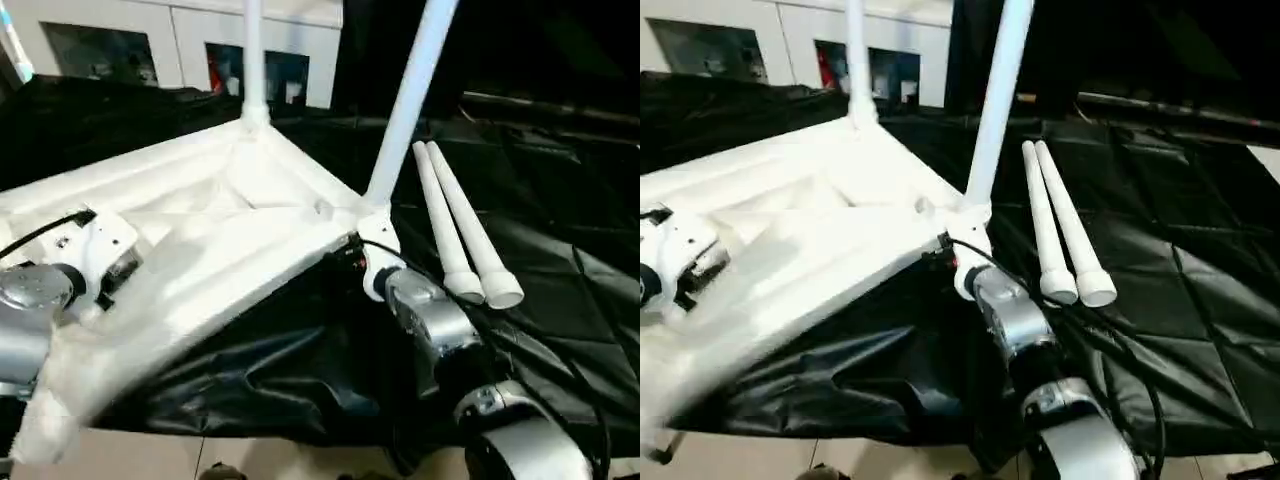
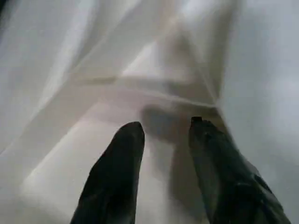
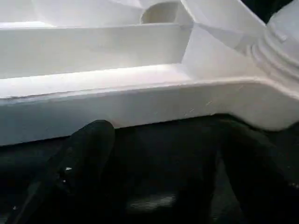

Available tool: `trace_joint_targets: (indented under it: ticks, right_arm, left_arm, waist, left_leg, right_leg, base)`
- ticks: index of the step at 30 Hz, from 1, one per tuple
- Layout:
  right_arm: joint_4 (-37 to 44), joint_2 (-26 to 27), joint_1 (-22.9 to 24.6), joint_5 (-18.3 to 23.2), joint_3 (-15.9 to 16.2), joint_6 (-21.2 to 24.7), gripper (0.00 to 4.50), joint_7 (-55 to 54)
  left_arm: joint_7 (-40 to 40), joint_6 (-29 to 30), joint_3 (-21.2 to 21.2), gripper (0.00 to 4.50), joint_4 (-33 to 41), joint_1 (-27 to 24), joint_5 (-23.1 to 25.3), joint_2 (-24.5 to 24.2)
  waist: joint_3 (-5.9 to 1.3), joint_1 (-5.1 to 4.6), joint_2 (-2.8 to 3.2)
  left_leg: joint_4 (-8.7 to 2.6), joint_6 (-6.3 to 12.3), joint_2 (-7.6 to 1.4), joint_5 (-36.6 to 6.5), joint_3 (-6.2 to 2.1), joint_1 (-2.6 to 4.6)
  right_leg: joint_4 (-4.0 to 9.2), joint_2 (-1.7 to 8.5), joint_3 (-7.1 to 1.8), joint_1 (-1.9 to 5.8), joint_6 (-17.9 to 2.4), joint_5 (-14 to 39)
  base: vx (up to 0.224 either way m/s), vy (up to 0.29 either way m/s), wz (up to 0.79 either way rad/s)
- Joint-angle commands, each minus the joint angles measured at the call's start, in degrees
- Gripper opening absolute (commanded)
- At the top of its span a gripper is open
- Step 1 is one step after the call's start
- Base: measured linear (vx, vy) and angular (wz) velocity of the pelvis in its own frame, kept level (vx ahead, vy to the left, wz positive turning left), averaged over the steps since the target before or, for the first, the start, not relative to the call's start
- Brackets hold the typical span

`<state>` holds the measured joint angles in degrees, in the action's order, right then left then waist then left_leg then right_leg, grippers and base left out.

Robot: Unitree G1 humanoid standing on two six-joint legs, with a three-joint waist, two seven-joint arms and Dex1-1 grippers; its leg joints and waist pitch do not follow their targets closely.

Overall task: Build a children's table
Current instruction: Rotate table base

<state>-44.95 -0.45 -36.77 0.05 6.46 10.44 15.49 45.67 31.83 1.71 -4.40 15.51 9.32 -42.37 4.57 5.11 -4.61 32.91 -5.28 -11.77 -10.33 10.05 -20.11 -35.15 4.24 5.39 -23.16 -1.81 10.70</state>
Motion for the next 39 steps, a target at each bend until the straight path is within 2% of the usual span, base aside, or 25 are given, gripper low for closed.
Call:
trace_joint_targets:
  ticks: [1, 2, 3, 4, 6, 8, 9, 13, 15, 17, 19, 21, 22, 23, 25, 26, 27, 29, 30, 31, 32, 33, 34, 36, 39]
  right_arm:
    - [-0.71, 0.28, -1.54, -0.19, -0.25, -1.16, 3.89, 1.32]
    - [-0.83, 0.26, -1.61, -0.22, -0.23, -1.22, 3.89, 1.38]
    - [-1.53, 0.22, -2.00, -0.36, 0.01, -1.51, 3.89, 1.87]
    - [-2.27, 0.23, -2.34, -0.45, 0.16, -1.93, 3.89, 2.24]
    - [-3.27, 0.31, -2.78, -0.59, 0.47, -2.63, 3.89, 2.79]
    - [-3.47, 0.39, -2.92, -0.68, 0.70, -2.79, 3.89, 3.08]
    - [-4.00, 0.46, -3.18, -0.72, 0.80, -3.18, 3.89, 3.30]
    - [-5.16, 0.59, -4.06, -0.91, 0.63, -3.86, 3.89, 3.47]
    - [-5.42, 0.47, -4.32, -1.00, 0.49, -4.08, 3.89, 3.56]
    - [-5.69, 0.35, -4.47, -1.05, 0.38, -4.35, 3.89, 3.61]
    - [-5.21, -0.36, -4.20, -1.07, 0.05, -4.53, 3.89, 3.60]
    - [-4.87, -0.62, -4.05, -1.05, -0.10, -4.48, 3.89, 3.61]
    - [-3.88, -1.28, -3.54, -0.93, -0.43, -4.31, 3.89, 3.63]
    - [-3.25, -1.62, -3.22, -0.92, -0.51, -4.21, 3.89, 3.64]
    - [-0.64, -2.41, -2.16, -0.90, -0.63, -3.54, 3.89, 3.92]
    - [-0.64, -2.41, -2.16, -0.90, -0.63, -3.54, 3.89, 3.92]
    - [1.47, -2.95, -1.37, -0.78, -0.67, -3.07, 3.89, 4.36]
    - [5.47, -4.02, 0.09, -0.32, -0.63, -2.34, 3.89, 5.51]
    - [8.53, -4.91, 1.17, 0.02, -0.58, -1.74, 3.89, 6.39]
    - [9.34, -5.16, 1.46, 0.09, -0.57, -1.57, 3.89, 6.60]
    - [10.32, -5.48, 1.79, 0.11, -0.56, -1.42, 3.89, 6.85]
    - [10.32, -5.48, 1.79, 0.11, -0.56, -1.42, 3.89, 6.85]
    - [12.84, -6.38, 2.64, 0.34, -0.65, -0.60, 3.89, 7.56]
    - [16.02, -7.39, 3.76, 0.86, -1.11, 0.74, 3.89, 8.14]
    - [19.29, -8.21, 4.99, 1.02, -2.01, 2.76, 3.89, 7.69]
  left_arm:
    - [9.31, -0.31, -5.59, 1.57, 4.43, -1.70, -5.64, 0.36]
    - [9.97, -0.70, -5.83, 1.53, 4.75, -1.76, -5.93, 0.22]
    - [14.00, -0.98, -7.03, 1.43, 7.15, -1.92, -8.65, -0.09]
    - [16.45, -0.85, -7.73, 1.19, 8.40, -1.69, -10.57, 0.18]
    - [20.07, -2.57, -8.83, 1.14, 9.82, -1.25, -13.27, 1.07]
    - [21.56, -1.56, -9.62, 0.85, 10.79, -0.70, -14.74, 1.79]
    - [22.71, -0.63, -10.44, 0.85, 11.34, -0.08, -15.52, 2.18]
    - [22.64, -3.97, -13.33, 0.53, 6.53, 4.92, -13.62, 5.88]
    - [20.69, -6.78, -14.03, 0.32, 1.93, 8.04, -11.98, 8.45]
    - [19.47, -8.30, -14.43, 0.25, -0.48, 9.52, -11.06, 9.39]
    - [15.24, -11.98, -15.38, 0.09, -8.20, 13.67, -7.99, 11.75]
    - [13.84, -13.11, -15.78, 0.09, -10.85, 15.03, -6.90, 12.29]
    - [10.63, -15.16, -17.08, 0.09, -16.53, 17.88, -3.98, 12.80]
    - [8.83, -15.95, -17.82, 0.09, -19.10, 19.23, -2.34, 12.82]
    - [3.13, -17.15, -19.08, 0.09, -25.42, 22.65, 1.23, 12.92]
    - [3.13, -17.15, -19.08, 0.09, -25.42, 22.65, 1.23, 12.92]
    - [-1.38, -18.35, -19.30, 0.09, -30.18, 25.06, 3.46, 13.30]
    - [-10.40, -20.39, -18.29, 0.09, -36.53, 28.23, 5.69, 14.50]
    - [-17.09, -22.06, -18.17, 0.09, -39.24, 29.52, 7.52, 14.80]
    - [-18.65, -22.71, -18.30, 0.09, -39.82, 29.76, 8.07, 14.78]
    - [-21.01, -23.49, -18.40, 0.09, -41.00, 30.18, 8.88, 14.82]
    - [-21.01, -23.49, -18.40, 0.09, -41.00, 30.18, 8.88, 14.82]
    - [-24.17, -25.63, -18.18, 0.09, -43.41, 30.74, 9.45, 15.15]
    - [-27.36, -28.50, -17.43, 0.09, -45.55, 31.15, 9.15, 15.81]
    - [-27.63, -31.62, -15.86, 0.09, -46.53, 31.12, 7.14, 17.26]
  waist:
    - [-4.05, 0.22, 2.10]
    - [-4.04, 0.15, 2.13]
    - [-4.11, 0.19, 1.62]
    - [-4.07, 0.17, 1.73]
    - [-4.15, 0.20, 1.68]
    - [-4.14, 0.07, 1.58]
    - [-4.31, -0.01, 1.45]
    - [-4.29, -0.06, 1.36]
    - [-4.40, 0.14, 1.55]
    - [-4.48, 0.07, 1.41]
    - [-4.42, 0.12, 1.48]
    - [-4.51, 0.26, 1.59]
    - [-4.62, 0.24, 1.63]
    - [-4.61, 0.36, 1.57]
    - [-4.65, 0.41, 2.05]
    - [-4.67, 0.39, 1.83]
    - [-4.77, 0.40, 1.65]
    - [-4.80, 0.56, 1.95]
    - [-4.94, 0.58, 1.75]
    - [-5.15, 0.68, 1.66]
    - [-5.11, 0.55, 1.84]
    - [-5.24, 0.72, 1.78]
    - [-5.14, 0.71, 1.78]
    - [-5.03, 0.89, 1.67]
    - [-4.96, 1.35, 1.59]
  left_leg:
    - [-4.22, -2.40, -1.69, -9.53, -0.47, 0.72]
    - [-4.18, -2.28, -1.59, -9.25, -0.37, 0.67]
    - [-4.16, -2.09, -1.58, -9.02, -0.31, 0.71]
    - [-4.18, -2.02, -1.55, -9.17, -0.27, 0.64]
    - [-4.19, -2.33, -1.63, -9.89, -0.26, 0.66]
    - [-4.23, -2.54, -1.62, -10.17, -0.31, 0.45]
    - [-4.17, -2.66, -1.65, -9.85, -0.31, 0.48]
    - [-3.88, -1.96, -1.31, -8.82, -0.11, 0.37]
    - [-3.81, -2.16, -1.36, -9.12, -0.18, 0.45]
    - [-3.83, -2.39, -1.44, -9.27, -0.32, 0.26]
    - [-3.75, -2.42, -1.27, -10.75, -0.32, 0.36]
    - [-3.74, -2.45, -1.31, -10.86, -0.40, 0.45]
    - [-3.68, -2.51, -1.31, -10.70, -0.51, 0.27]
    - [-3.68, -2.35, -1.25, -10.71, -0.50, 0.36]
    - [-3.63, -2.58, -1.34, -11.01, -0.65, 0.40]
    - [-3.63, -2.45, -1.31, -11.02, -0.61, 0.40]
    - [-3.60, -2.47, -1.39, -10.55, -0.75, 0.21]
    - [-3.42, -2.10, -1.17, -9.89, -0.77, 0.15]
    - [-3.35, -1.87, -1.27, -9.51, -0.87, 0.05]
    - [-3.33, -1.71, -1.50, -8.45, -1.12, -0.06]
    - [-3.37, -1.62, -1.46, -8.05, -1.20, -0.22]
    - [-3.14, -1.52, -1.47, -7.75, -1.04, 0.24]
    - [-3.08, -1.28, -1.33, -7.23, -0.96, 0.10]
    - [-3.05, -0.85, -1.33, -7.29, -0.87, 0.16]
    - [-3.05, -0.78, -1.33, -7.12, -0.81, 0.17]
  right_leg:
    - [2.62, 4.29, -3.77, 2.86, -12.71, 2.44]
    - [2.58, 4.16, -3.77, 2.83, -12.78, 2.00]
    - [2.61, 4.26, -3.76, 2.95, -12.78, 2.18]
    - [2.63, 4.28, -3.80, 2.94, -12.72, 3.20]
    - [2.77, 4.37, -3.82, 3.00, -12.28, 4.89]
    - [2.74, 4.41, -3.87, 3.17, -11.81, 5.66]
    - [2.70, 4.44, -3.85, 3.26, -11.55, 5.77]
    - [2.86, 4.11, -3.97, 3.17, -10.85, 5.96]
    - [2.94, 4.17, -3.98, 3.21, -10.46, 6.74]
    - [2.75, 4.12, -3.92, 3.36, -10.46, 6.16]
    - [3.25, 4.12, -3.92, 3.26, -9.46, 9.28]
    - [3.34, 4.11, -3.90, 3.21, -9.18, 9.66]
    - [3.19, 4.17, -3.88, 3.44, -9.01, 9.64]
    - [3.40, 4.08, -3.81, 3.30, -8.74, 10.03]
    - [3.18, 4.07, -3.80, 3.31, -8.64, 9.40]
    - [3.33, 3.96, -3.79, 3.33, -8.41, 9.24]
    - [3.02, 4.08, -3.74, 3.55, -8.59, 8.52]
    - [3.16, 3.92, -3.73, 3.57, -7.99, 7.92]
    - [2.94, 3.82, -3.73, 3.75, -7.74, 5.94]
    - [2.51, 4.12, -3.65, 3.97, -7.99, 3.70]
    - [2.45, 4.07, -3.59, 4.04, -8.26, 3.21]
    - [2.52, 4.15, -3.63, 3.74, -8.92, 2.49]
    - [2.44, 4.00, -3.63, 3.77, -9.71, 1.54]
    - [2.55, 4.00, -3.68, 3.82, -9.88, 1.18]
    - [2.66, 4.08, -3.67, 3.82, -10.26, 1.46]
  base:
    - [0.000, 0.000, 0.00]
    - [0.000, 0.000, 0.00]
    - [0.000, 0.000, 0.00]
    - [0.000, 0.000, 0.00]
    - [0.000, 0.000, 0.00]
    - [0.000, 0.000, 0.00]
    - [0.000, 0.000, 0.00]
    - [0.000, 0.000, 0.00]
    - [0.000, 0.000, 0.00]
    - [0.000, 0.000, 0.00]
    - [0.000, 0.000, 0.00]
    - [0.000, 0.000, 0.00]
    - [0.000, 0.000, 0.00]
    - [0.000, 0.000, 0.00]
    - [0.000, 0.000, 0.00]
    - [0.000, 0.000, 0.00]
    - [0.000, 0.000, 0.00]
    - [0.000, 0.000, 0.00]
    - [0.000, 0.000, 0.00]
    - [0.000, 0.000, 0.00]
    - [0.000, 0.000, 0.00]
    - [0.000, 0.000, 0.00]
    - [0.000, 0.000, 0.00]
    - [0.000, 0.000, 0.00]
    - [0.000, 0.000, 0.00]
